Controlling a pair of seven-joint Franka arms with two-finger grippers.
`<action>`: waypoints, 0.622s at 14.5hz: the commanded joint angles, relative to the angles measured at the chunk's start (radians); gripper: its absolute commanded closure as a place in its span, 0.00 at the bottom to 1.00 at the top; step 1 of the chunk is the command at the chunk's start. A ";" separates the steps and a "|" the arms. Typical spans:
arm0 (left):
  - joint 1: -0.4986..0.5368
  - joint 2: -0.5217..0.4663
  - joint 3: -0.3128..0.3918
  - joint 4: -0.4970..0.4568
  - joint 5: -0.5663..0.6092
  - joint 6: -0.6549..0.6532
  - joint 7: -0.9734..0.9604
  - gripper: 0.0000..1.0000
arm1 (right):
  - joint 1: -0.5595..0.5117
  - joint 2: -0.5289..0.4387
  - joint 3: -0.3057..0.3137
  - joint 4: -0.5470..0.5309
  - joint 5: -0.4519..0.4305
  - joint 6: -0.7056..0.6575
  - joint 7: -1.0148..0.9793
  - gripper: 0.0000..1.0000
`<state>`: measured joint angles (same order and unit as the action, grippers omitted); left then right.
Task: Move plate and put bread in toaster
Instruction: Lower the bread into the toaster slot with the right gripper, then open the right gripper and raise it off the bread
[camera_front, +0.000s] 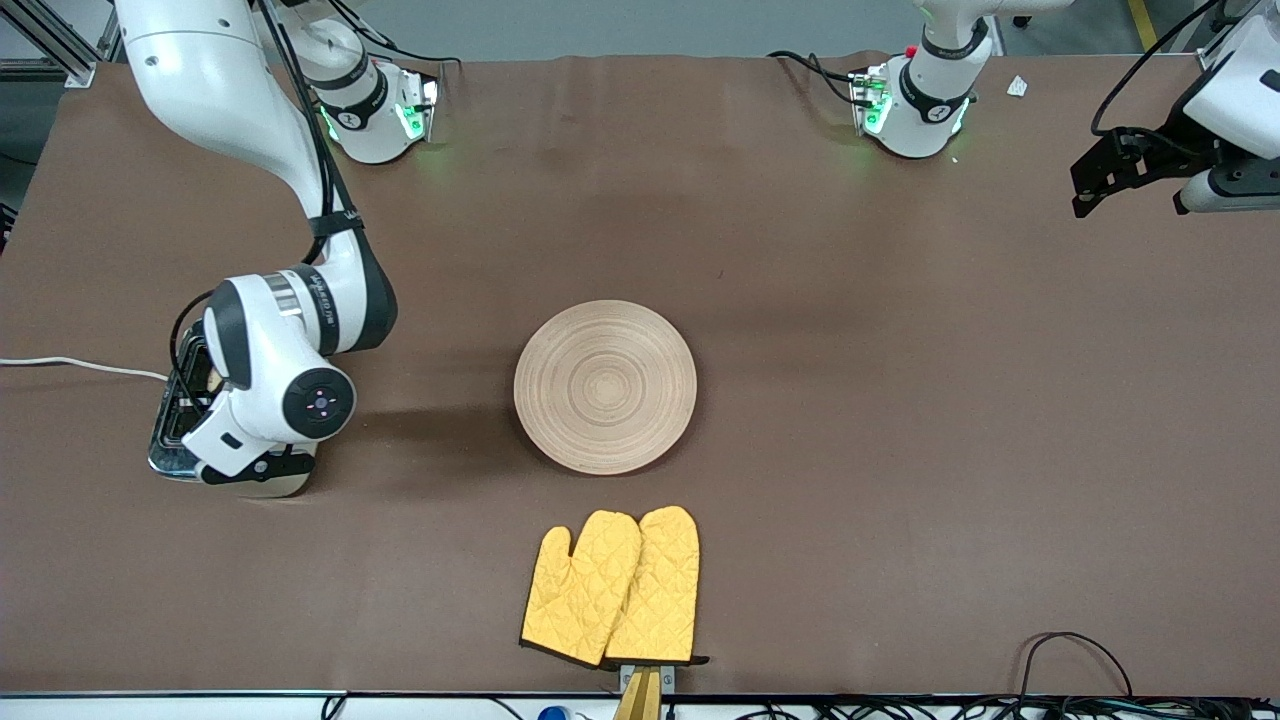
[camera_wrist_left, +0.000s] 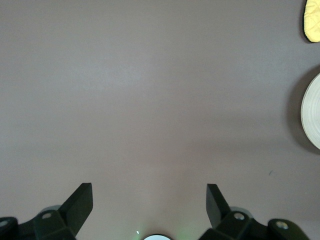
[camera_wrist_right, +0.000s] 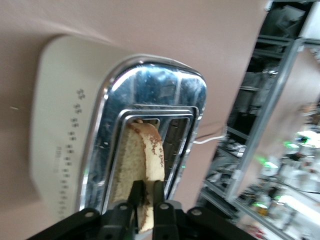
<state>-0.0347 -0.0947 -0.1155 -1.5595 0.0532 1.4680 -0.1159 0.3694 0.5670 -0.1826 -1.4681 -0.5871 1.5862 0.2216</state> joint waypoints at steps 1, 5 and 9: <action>-0.004 0.003 -0.001 0.012 0.008 -0.005 0.018 0.00 | -0.029 0.013 0.009 0.087 0.090 -0.011 -0.002 0.00; 0.001 0.003 -0.001 0.012 0.008 -0.005 0.018 0.00 | -0.056 0.001 0.003 0.207 0.266 -0.025 -0.002 0.00; 0.001 0.003 -0.001 0.012 0.014 -0.005 0.016 0.00 | -0.073 -0.088 0.002 0.216 0.343 -0.026 -0.002 0.00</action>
<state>-0.0348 -0.0947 -0.1153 -1.5595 0.0533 1.4680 -0.1158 0.3196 0.5355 -0.1902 -1.2448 -0.3017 1.5726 0.2209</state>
